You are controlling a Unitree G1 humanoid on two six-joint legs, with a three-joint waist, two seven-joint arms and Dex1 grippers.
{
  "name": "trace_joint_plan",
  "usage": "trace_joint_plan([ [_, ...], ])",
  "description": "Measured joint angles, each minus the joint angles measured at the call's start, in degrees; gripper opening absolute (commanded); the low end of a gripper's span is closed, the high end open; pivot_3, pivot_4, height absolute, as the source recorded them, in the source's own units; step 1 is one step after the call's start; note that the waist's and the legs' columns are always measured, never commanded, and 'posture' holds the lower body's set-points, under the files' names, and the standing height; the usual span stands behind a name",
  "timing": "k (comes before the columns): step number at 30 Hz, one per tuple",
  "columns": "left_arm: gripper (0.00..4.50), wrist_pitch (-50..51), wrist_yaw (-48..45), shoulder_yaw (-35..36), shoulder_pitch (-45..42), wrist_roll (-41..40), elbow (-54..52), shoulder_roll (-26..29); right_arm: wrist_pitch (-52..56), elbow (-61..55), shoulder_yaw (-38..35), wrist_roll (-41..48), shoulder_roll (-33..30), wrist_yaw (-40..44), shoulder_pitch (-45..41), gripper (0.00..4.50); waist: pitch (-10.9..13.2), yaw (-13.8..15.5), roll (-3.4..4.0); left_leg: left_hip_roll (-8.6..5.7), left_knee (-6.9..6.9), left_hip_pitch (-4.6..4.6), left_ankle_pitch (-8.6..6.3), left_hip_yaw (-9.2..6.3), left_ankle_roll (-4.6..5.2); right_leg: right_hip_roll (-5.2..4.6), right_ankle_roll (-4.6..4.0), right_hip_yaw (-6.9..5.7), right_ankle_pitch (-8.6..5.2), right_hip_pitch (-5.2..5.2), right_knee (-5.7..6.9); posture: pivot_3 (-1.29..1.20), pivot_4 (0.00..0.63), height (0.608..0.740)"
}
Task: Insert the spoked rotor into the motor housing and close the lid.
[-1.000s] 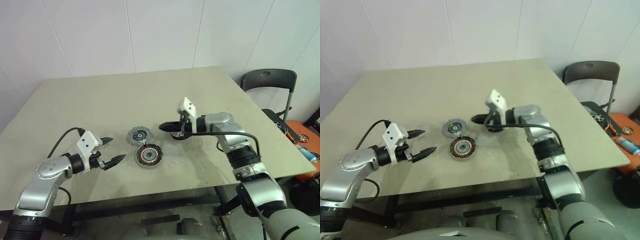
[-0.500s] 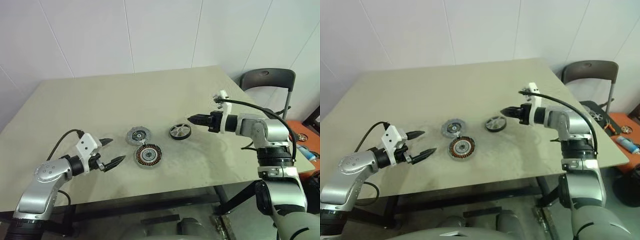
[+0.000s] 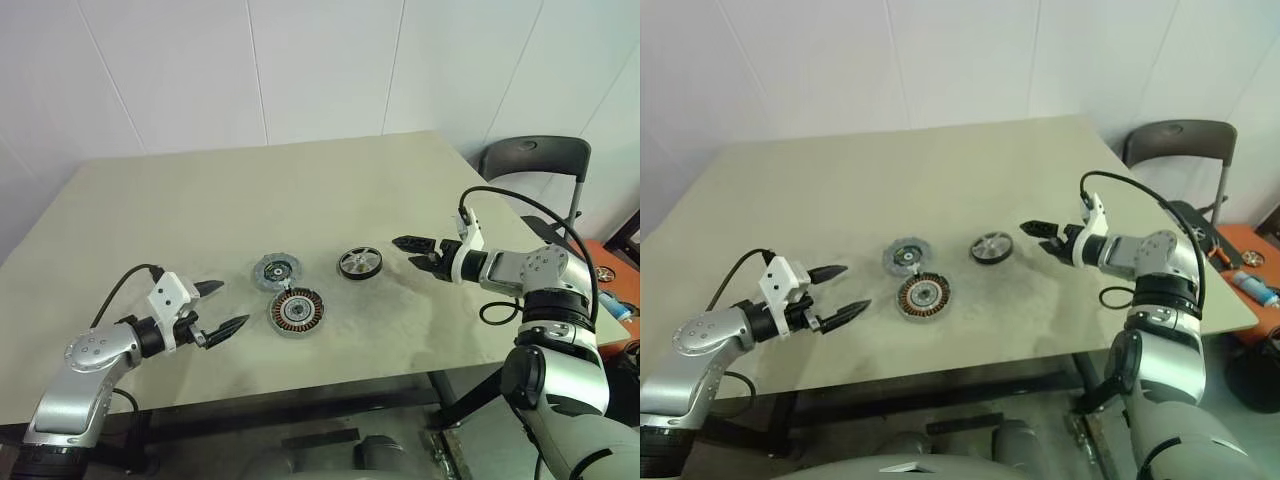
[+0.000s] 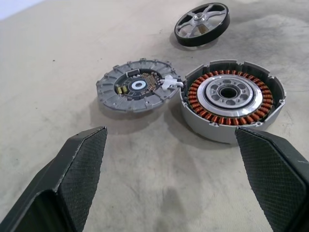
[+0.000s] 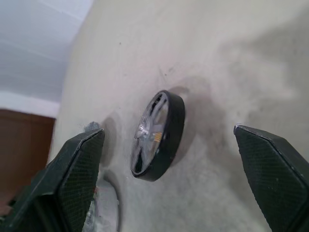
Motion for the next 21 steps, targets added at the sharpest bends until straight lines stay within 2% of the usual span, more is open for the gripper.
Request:
trace_joint_plan([
  [4,4.5,0.0,0.0,0.0,0.0,0.0,0.0,-0.1,3.7,3.2,-2.5,1.2,2.0,-3.8,-1.4,4.48,0.0,0.1,0.02,0.0,0.01,0.0,0.0,0.0,0.01,0.01,0.0,0.02,0.0,0.0,-0.01,0.0,0.0,0.74],
  [9,4.5,0.0,0.0,0.1,0.2,0.0,-0.1,-0.1,3.0,5.8,-6.0,2.1,6.5,-10.2,-2.9,4.48,0.0,0.0,0.05,0.01,-0.01,0.0,-0.01,-0.01,0.02,0.03,0.0,0.02,0.0,0.0,-0.03,0.0,0.0,0.74],
  [21,4.5,0.0,0.2,0.1,0.4,0.0,-0.3,-0.1,2.6,6.6,-8.6,3.8,8.7,-16.6,-4.2,4.48,0.0,-0.1,0.06,0.02,-0.01,0.02,-0.02,-0.02,0.03,0.05,0.0,0.04,0.01,0.01,-0.05,0.0,0.0,0.74],
])
